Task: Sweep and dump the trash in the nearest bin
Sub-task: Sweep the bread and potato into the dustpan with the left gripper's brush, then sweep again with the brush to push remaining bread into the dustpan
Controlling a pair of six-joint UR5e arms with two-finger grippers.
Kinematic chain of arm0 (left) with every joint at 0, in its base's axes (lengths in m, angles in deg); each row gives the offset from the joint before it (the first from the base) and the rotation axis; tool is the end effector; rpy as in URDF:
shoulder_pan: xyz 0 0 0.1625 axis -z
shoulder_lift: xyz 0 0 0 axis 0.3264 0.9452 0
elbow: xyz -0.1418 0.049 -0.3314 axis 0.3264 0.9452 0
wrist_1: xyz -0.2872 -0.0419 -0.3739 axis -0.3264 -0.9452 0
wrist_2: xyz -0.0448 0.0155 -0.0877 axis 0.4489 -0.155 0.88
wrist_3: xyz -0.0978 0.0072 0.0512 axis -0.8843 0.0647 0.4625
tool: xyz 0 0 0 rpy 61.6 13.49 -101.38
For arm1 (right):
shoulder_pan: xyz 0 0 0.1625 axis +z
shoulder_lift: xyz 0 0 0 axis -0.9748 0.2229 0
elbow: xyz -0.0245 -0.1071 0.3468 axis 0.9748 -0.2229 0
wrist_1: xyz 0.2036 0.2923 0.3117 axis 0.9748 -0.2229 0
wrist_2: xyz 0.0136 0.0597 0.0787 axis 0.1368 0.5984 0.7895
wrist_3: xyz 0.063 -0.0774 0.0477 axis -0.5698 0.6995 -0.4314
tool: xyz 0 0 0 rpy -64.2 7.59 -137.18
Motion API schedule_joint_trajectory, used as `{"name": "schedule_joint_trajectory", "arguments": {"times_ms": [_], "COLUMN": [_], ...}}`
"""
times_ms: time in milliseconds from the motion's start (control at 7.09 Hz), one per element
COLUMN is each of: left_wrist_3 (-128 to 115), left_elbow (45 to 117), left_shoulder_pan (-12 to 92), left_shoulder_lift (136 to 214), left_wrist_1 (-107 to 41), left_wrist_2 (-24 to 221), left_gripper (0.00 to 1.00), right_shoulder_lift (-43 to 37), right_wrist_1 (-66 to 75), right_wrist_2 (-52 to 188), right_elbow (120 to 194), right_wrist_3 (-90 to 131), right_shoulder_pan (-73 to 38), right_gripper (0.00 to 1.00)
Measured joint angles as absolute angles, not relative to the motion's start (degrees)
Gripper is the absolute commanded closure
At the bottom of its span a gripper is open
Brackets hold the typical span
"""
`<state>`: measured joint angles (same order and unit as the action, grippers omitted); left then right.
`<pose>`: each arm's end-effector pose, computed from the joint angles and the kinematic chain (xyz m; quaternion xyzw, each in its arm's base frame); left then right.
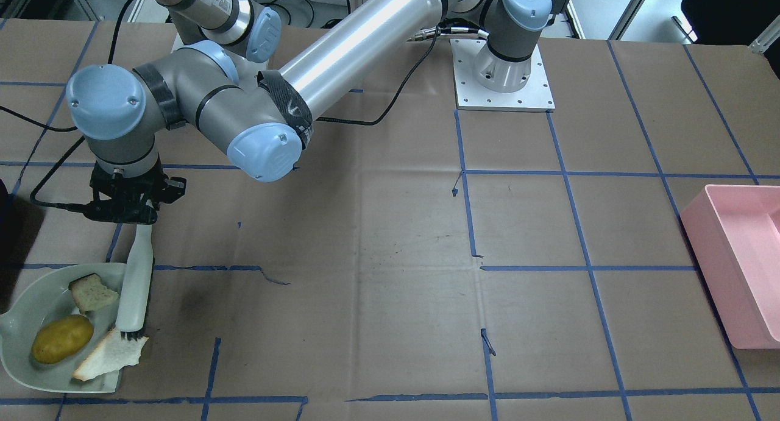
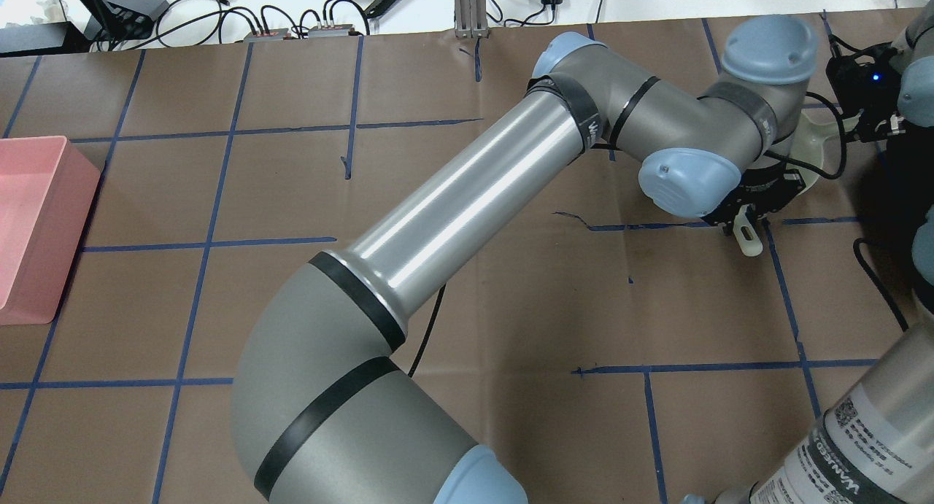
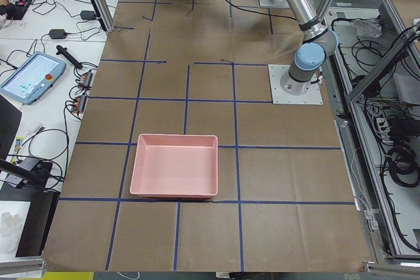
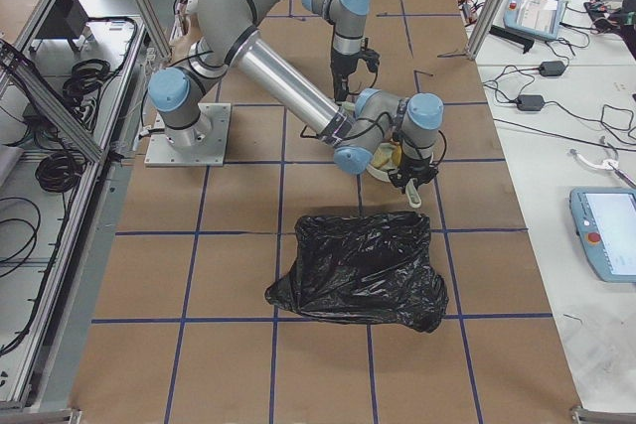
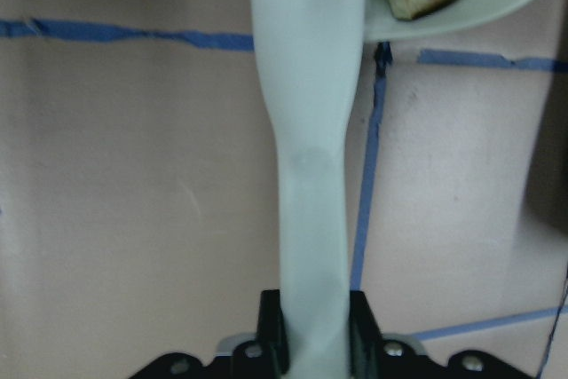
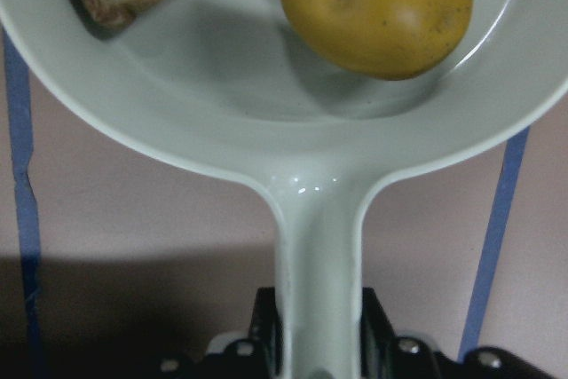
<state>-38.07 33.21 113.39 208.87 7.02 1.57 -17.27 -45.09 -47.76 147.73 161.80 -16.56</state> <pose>-0.6952 -0.5212 0.2326 0.0262 -0.9898 -0.0487 0.1312 -0.2427 -0.6916 0.1498 0.7343 -0.6749 -0.0048 0.0723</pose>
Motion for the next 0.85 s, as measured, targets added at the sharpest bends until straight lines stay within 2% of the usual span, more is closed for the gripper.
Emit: {"name": "schedule_joint_trajectory", "arguments": {"times_ms": [282,847], "left_wrist_3": [-36.83,-36.05], "left_elbow": [31.82,18.89], "left_shoulder_pan": [112.55,112.43], "left_shoulder_lift": [210.1,218.67], "left_wrist_1": [5.8,-3.34], "left_wrist_2": [-3.64,-5.47], "left_gripper": [1.0,1.0], "right_shoulder_lift": [-17.29,-17.31], "right_wrist_1": [-45.11,-45.13], "right_wrist_2": [-47.36,-47.3], "right_elbow": [147.73,147.76], "right_wrist_3": [161.74,161.65], "right_shoulder_pan": [-16.56,-16.56], "right_gripper": [1.0,1.0]}}
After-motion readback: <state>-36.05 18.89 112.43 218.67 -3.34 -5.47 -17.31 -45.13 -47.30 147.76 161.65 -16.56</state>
